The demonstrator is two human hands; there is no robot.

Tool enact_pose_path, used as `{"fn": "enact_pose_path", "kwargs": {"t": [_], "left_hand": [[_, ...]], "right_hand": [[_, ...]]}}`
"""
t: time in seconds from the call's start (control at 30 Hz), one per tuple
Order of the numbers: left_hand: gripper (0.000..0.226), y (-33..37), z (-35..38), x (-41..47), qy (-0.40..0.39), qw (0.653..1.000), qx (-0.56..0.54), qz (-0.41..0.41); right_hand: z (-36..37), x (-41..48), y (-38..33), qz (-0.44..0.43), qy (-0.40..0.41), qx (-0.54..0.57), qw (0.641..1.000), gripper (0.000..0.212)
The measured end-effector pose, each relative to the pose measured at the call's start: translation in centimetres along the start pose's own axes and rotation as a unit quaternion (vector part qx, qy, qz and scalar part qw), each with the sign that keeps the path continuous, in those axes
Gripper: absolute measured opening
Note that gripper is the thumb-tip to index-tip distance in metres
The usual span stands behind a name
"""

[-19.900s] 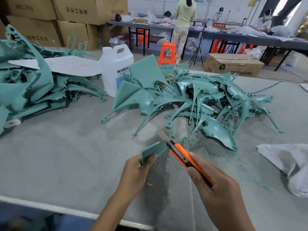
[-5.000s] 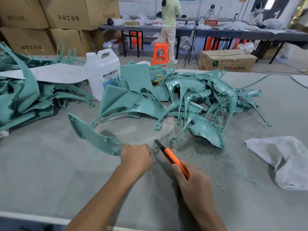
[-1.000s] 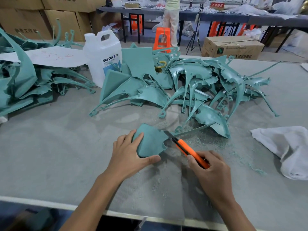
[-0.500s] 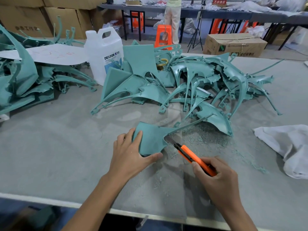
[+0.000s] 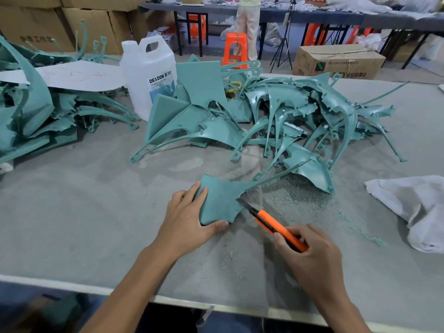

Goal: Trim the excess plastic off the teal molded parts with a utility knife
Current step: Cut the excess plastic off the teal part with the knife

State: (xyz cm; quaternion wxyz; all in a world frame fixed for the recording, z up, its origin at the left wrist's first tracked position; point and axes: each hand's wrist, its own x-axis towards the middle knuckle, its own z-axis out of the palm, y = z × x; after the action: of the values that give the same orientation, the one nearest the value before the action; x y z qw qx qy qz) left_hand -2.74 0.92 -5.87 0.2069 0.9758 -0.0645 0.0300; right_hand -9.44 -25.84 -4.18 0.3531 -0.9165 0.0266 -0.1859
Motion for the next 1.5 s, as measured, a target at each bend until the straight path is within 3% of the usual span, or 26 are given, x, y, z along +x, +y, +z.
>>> {"fn": "enact_pose_path", "kwargs": {"t": [0.37,0.53,0.67,0.77,0.93,1.03,1.17,1.27,1.5], "left_hand": [[0.118,0.0,0.0,-0.1,0.009,1.0,-0.005,-0.003],[0.116,0.2,-0.1,-0.3,0.012,1.0,-0.012,-0.013],[0.111,0.4,-0.5,-0.3,0.012,0.999,-0.032,-0.018],[0.089,0.8,-1.2,-0.5,0.052,0.999,-0.013,-0.002],[0.033,0.7,-3.4,-1.6,0.227,0.968,-0.037,0.096],[0.01,0.9,-5.7,-2.1,0.276,0.954,-0.084,0.085],[0.016,1.6,-8.5,-2.8,0.31,0.932,-0.165,0.092],[0.015,2.7,-8.4,-3.2,0.331,0.923,-0.143,0.135],[0.021,3.8,-4.1,-3.7,0.284,0.939,-0.115,0.155]], "right_hand": [[-0.2,-0.3,-0.1,-0.013,-0.001,0.003,1.0,0.023],[0.1,-0.2,0.2,0.017,0.005,-0.039,0.999,0.017],[0.0,-0.1,0.4,0.005,0.01,-0.004,1.0,0.015],[0.1,-0.3,0.2,0.004,0.041,-0.011,0.999,0.013],[-0.5,-0.1,1.3,0.109,0.116,0.109,0.981,0.014],[-0.6,0.0,1.5,0.122,0.117,0.126,0.977,0.008],[-0.8,0.0,1.4,0.128,0.111,0.154,0.973,0.006],[-0.9,0.0,0.8,0.127,0.108,0.171,0.971,0.013],[-0.2,-2.5,-2.5,0.072,0.002,0.183,0.98,0.03]]}}
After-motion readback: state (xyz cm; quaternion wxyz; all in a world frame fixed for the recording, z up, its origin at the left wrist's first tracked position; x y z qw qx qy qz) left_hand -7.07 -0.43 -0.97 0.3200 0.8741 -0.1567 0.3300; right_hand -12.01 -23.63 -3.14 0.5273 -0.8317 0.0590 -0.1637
